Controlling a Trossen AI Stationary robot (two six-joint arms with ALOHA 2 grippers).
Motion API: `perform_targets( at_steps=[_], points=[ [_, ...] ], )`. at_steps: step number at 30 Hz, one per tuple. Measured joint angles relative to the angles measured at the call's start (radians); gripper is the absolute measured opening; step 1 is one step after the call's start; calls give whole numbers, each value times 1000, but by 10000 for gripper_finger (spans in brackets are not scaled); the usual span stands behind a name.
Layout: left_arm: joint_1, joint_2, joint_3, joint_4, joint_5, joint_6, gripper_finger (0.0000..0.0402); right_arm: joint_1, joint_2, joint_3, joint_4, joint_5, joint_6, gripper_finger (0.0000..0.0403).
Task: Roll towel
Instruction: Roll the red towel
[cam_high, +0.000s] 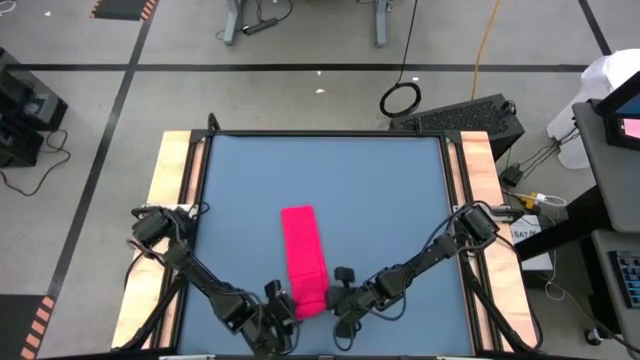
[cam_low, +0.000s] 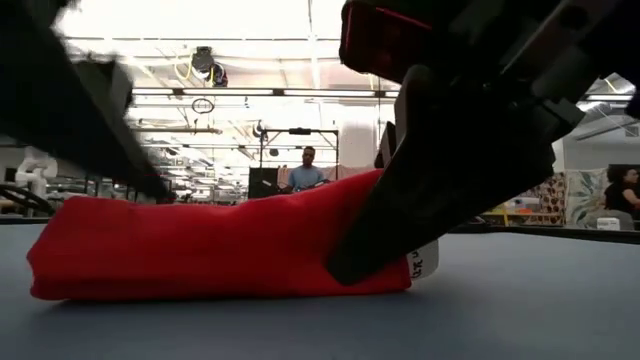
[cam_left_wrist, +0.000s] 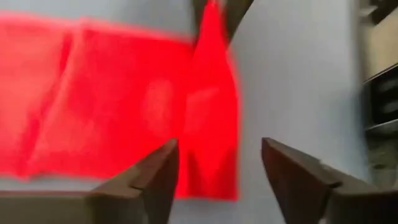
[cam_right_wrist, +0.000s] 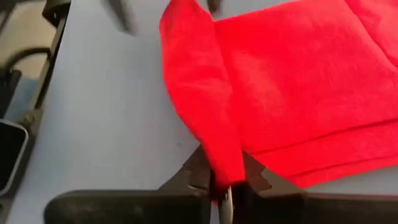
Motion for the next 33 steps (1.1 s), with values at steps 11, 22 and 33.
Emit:
perform_targets(
  at_steps=[11,22,33],
  points=[
    [-72,58,-1,206,-212,414,278,-13,0,-15,11,-8,85,13],
    [-29,116,1,210,-261,385,201,-14,2,-16,7,-28,105,13],
    [56,112,4,64,-116,205,59,-2,-2,-17,7,0,52,47]
  ],
)
